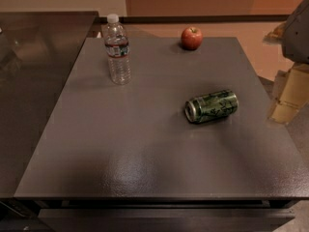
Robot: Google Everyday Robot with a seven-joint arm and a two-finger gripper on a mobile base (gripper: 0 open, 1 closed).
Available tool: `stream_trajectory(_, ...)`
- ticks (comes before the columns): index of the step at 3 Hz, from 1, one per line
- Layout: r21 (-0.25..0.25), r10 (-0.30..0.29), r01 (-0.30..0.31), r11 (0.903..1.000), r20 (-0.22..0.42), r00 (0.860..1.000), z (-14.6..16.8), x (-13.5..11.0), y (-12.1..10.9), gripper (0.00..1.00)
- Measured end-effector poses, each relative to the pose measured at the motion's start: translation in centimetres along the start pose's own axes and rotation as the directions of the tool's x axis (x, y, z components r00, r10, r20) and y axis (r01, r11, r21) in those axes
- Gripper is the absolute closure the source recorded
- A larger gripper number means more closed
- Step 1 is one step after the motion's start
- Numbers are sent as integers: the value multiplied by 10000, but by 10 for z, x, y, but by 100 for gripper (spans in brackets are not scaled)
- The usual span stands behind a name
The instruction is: Pick apple
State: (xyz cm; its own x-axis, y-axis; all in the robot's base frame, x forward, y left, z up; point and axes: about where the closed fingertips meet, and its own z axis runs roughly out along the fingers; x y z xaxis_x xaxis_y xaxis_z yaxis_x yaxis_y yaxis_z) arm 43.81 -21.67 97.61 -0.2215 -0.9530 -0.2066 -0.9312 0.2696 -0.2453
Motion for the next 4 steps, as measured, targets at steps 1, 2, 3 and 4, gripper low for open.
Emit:
stream_trajectory(1,2,0,0,10000,1,10000,0,0,0,0)
stream_trajectory(2,15,74,-74,10000,223,9997,-1,0,-4,0)
stream_trajectory(3,38,427,-433,9991,943,9946,5,0,-22,0)
stream_trajectory(4,58,702,-722,9974,1716,9827,21,-5,-50,0)
